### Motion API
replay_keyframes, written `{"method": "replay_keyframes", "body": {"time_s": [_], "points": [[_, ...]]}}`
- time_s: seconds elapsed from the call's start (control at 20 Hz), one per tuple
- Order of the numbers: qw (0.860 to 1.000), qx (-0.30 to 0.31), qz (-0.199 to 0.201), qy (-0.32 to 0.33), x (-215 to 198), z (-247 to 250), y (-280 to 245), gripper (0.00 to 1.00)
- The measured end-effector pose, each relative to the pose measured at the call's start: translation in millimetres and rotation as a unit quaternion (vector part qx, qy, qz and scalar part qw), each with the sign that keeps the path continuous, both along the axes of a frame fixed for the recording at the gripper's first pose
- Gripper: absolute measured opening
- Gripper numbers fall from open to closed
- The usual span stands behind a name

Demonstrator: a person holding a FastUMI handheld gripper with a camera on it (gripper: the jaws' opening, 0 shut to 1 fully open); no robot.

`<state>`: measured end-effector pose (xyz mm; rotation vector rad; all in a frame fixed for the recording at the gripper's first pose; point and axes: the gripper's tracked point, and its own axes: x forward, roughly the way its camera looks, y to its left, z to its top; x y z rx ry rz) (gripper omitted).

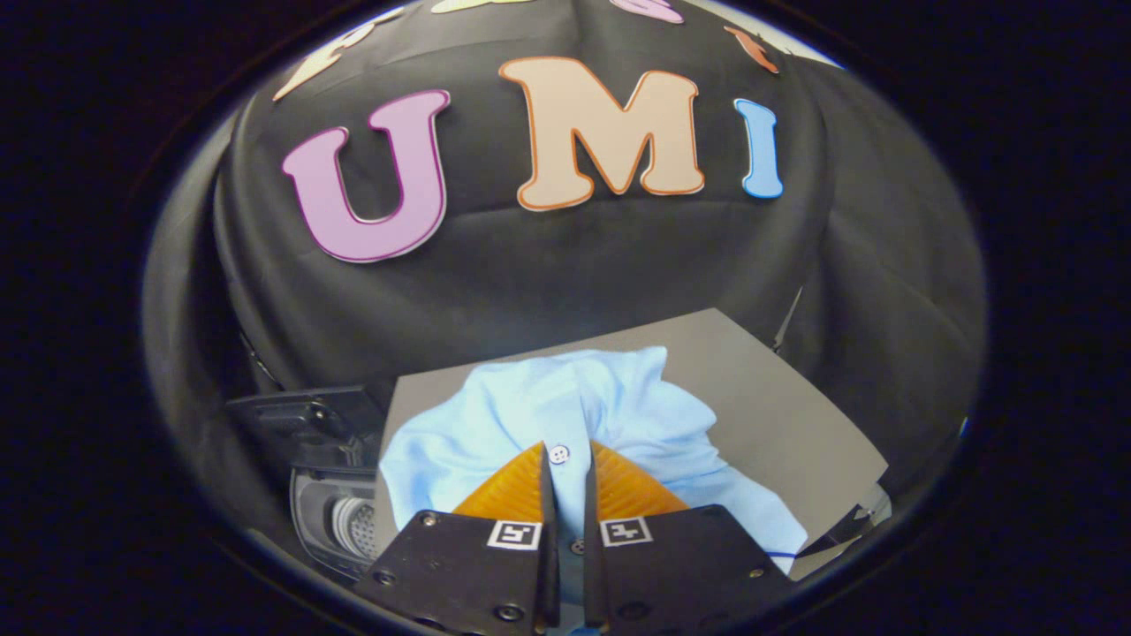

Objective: Put the clothes into the washing machine and then close the washing machine lid.

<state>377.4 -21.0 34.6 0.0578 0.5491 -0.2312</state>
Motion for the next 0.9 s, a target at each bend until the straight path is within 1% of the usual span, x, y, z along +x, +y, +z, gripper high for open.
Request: {"method": "replay_keyframes", "body": {"time_s": [0.15, 0.35, 0.75, 0.9], "points": [[1.0, -0.01, 0.027, -0.011, -8.0, 21.7, 24.3, 0.1], [0.998, 0.022, 0.057, -0.026, -11.1, 39.6, 76.6, 0.11], [0.991, 0.063, 0.109, -0.042, -12.1, 48.6, 191.0, 0.1], [0.988, 0.073, 0.126, -0.049, -10.1, 44.9, 224.7, 0.1]]}}
